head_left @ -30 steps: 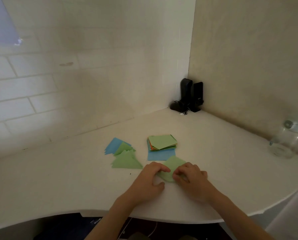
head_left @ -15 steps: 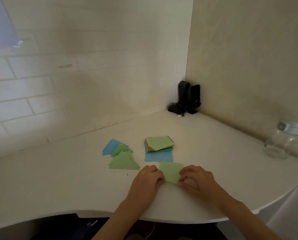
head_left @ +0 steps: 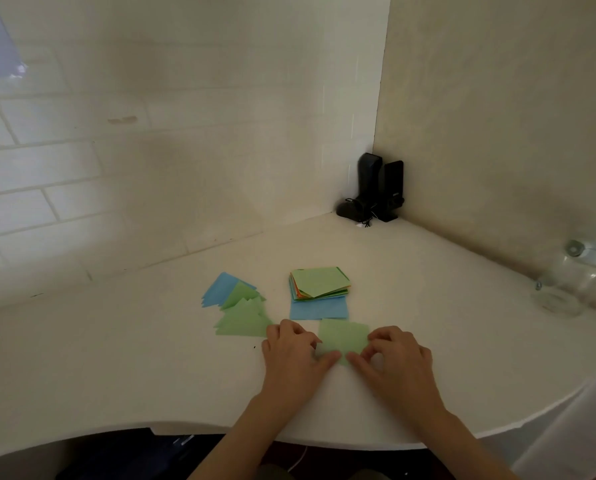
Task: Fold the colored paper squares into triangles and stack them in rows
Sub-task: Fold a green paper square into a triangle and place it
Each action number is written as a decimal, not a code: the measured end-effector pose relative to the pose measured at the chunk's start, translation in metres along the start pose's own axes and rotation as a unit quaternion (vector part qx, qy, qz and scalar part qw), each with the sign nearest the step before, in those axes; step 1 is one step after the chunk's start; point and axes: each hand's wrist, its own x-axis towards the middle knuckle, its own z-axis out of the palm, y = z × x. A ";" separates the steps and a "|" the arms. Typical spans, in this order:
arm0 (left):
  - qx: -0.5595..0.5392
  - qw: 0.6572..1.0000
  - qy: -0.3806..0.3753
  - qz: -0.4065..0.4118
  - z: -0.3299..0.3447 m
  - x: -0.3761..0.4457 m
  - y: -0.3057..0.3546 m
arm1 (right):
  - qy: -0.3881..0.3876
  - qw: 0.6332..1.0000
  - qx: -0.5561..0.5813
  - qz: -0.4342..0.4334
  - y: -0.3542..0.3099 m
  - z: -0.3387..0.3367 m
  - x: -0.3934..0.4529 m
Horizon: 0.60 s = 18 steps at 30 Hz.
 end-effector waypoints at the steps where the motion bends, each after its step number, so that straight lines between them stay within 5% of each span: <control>1: 0.007 1.000 -0.002 -0.005 0.001 0.000 0.001 | 0.002 1.000 0.000 0.005 -0.001 0.001 0.000; 10: 0.021 0.999 -0.015 -0.027 0.005 0.006 0.001 | -0.022 0.999 -0.005 0.030 -0.004 0.001 0.004; 18: -0.102 0.995 0.000 -0.012 -0.001 0.009 -0.017 | -0.132 0.989 0.047 0.052 -0.002 -0.014 0.015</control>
